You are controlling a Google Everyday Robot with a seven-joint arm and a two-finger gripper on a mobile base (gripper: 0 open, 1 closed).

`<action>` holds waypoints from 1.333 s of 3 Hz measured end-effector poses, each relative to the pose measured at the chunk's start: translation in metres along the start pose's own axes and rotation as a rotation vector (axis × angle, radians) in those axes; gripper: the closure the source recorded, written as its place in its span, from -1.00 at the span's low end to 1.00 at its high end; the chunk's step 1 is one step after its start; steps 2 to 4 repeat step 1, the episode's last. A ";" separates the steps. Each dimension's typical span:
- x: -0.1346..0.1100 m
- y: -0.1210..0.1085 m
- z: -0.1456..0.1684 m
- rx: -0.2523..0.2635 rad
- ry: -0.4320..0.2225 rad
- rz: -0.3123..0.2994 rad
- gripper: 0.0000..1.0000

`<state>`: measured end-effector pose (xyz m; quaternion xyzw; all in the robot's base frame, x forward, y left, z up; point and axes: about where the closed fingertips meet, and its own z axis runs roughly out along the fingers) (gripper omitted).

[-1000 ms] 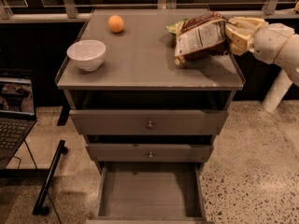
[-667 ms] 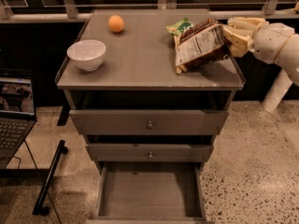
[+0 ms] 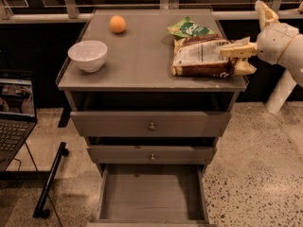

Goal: Pick brown chip bag from bottom drawer and place on counter

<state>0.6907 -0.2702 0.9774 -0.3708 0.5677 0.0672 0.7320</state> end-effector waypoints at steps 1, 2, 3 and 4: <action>0.000 0.000 0.000 0.000 0.000 0.000 -1.00; 0.000 0.000 0.000 0.000 0.000 0.000 -1.00; 0.000 0.000 0.000 0.000 0.000 0.000 -1.00; 0.000 0.000 0.000 0.000 0.000 0.000 -1.00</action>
Offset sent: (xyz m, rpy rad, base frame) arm 0.0000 0.0000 0.0000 0.0000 0.0000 0.0000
